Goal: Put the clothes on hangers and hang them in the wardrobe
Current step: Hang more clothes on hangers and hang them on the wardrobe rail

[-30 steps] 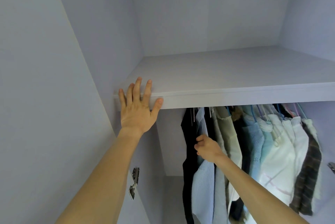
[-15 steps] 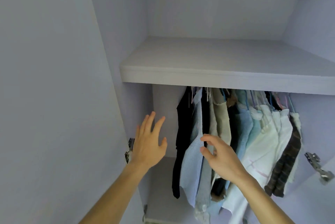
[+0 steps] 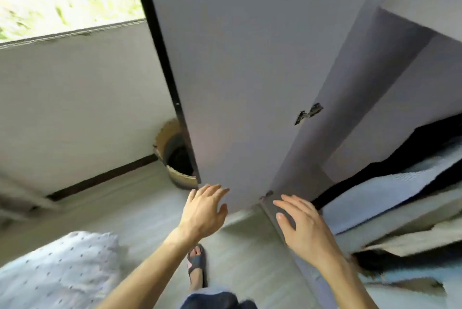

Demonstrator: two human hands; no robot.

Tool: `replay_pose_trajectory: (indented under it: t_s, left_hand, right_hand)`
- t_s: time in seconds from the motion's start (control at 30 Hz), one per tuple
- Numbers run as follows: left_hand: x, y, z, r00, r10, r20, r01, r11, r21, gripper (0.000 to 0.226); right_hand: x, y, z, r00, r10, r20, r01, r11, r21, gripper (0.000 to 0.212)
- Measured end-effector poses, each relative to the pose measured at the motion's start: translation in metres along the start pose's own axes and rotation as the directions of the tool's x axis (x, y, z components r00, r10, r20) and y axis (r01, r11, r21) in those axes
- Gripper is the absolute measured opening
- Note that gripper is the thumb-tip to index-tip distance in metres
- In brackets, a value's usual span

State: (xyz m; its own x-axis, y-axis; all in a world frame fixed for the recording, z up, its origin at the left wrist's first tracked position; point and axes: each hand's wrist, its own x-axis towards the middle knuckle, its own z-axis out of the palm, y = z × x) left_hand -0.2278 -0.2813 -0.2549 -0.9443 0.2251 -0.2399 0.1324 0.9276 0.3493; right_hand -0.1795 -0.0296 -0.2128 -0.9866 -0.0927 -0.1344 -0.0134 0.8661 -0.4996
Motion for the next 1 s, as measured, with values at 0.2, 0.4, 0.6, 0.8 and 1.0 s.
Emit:
replay_pose_trajectory:
  t_s: [0.2,0.4,0.6,0.8,1.0]
  left_hand:
    - [-0.156,-0.093,0.034,0.869,-0.494,-0.017,0.490,0.866,-0.100,0.049]
    - [-0.331,-0.141,0.071,0.535,-0.844,-0.035,0.808,0.523,-0.272,0.050]
    - [-0.480,-0.137,0.126,0.164,-0.986,0.042,0.881,0.127,-0.456,0.049]
    - [-0.595,-0.146,0.173,-0.026,-0.994,0.110,0.831,-0.083,-0.550,0.048]
    - [-0.699,-0.196,0.216,-0.092,-0.976,0.197,0.804,-0.190,-0.564,0.049]
  right_hand:
    - [-0.002,-0.070,0.064,0.890,-0.328,0.318,0.348,0.938,-0.007,0.036]
    - [-0.019,-0.180,0.129,0.581,-0.597,0.553,0.717,0.697,-0.001,0.038]
    - [-0.095,-0.282,0.189,0.256,-0.719,0.646,0.904,0.414,0.103,0.037]
    - [-0.189,-0.363,0.254,-0.016,-0.694,0.720,0.964,0.181,0.196,0.040]
    - [-0.285,-0.423,0.340,-0.105,-0.569,0.816,0.968,0.130,0.215,0.043]
